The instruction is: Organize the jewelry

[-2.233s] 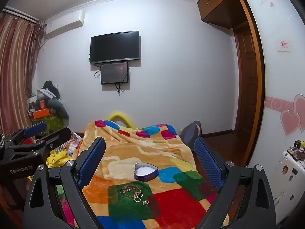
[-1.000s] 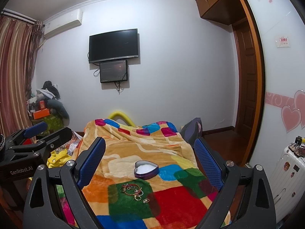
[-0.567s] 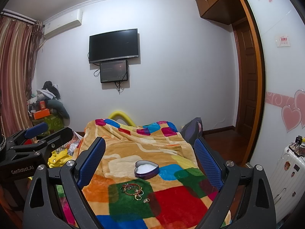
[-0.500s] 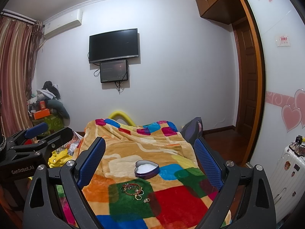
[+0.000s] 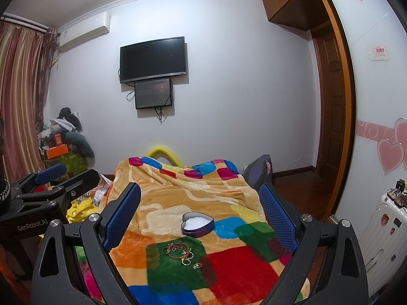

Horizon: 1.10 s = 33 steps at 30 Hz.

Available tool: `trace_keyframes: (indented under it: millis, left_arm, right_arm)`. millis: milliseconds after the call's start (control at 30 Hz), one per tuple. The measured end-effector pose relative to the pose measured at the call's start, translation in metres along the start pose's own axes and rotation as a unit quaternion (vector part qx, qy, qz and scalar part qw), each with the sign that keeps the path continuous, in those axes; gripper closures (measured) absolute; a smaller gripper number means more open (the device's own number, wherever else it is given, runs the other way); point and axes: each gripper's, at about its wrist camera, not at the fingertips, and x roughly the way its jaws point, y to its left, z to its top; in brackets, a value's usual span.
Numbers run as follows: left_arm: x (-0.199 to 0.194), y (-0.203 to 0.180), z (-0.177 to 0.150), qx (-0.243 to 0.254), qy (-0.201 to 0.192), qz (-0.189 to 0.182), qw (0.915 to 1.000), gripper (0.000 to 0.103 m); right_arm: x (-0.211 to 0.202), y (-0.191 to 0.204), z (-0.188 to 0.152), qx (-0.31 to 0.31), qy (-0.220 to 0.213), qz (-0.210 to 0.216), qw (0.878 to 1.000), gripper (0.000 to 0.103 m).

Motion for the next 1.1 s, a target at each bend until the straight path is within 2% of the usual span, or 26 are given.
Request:
trace_keyframes:
  millis: [400, 633, 800, 933, 1100]
  left_arm:
    - [0.001, 0.001, -0.003, -0.002, 0.003, 0.0, 1.0, 0.0]
    - [0.016, 0.006, -0.007, -0.005, 0.018, 0.002, 0.9998, 0.0]
    - [0.04, 0.017, -0.015, -0.01, 0.048, 0.009, 0.9988, 0.0]
    - [0.068, 0.027, -0.029, -0.009, 0.087, 0.027, 0.9958, 0.0]
    - [0.108, 0.042, -0.061, -0.01, 0.158, 0.035, 0.9867, 0.0]
  right_arm:
    - [0.006, -0.003, -0.002, 0.002, 0.009, 0.001, 1.0, 0.01]
    - [0.015, -0.008, -0.007, 0.003, 0.022, -0.003, 1.0, 0.01]
    - [0.033, -0.018, -0.019, 0.006, 0.052, -0.016, 0.999, 0.01]
    - [0.056, -0.029, -0.038, 0.001, 0.096, -0.036, 0.995, 0.01]
    - [0.084, -0.037, -0.065, -0.003, 0.158, -0.037, 0.987, 0.01]
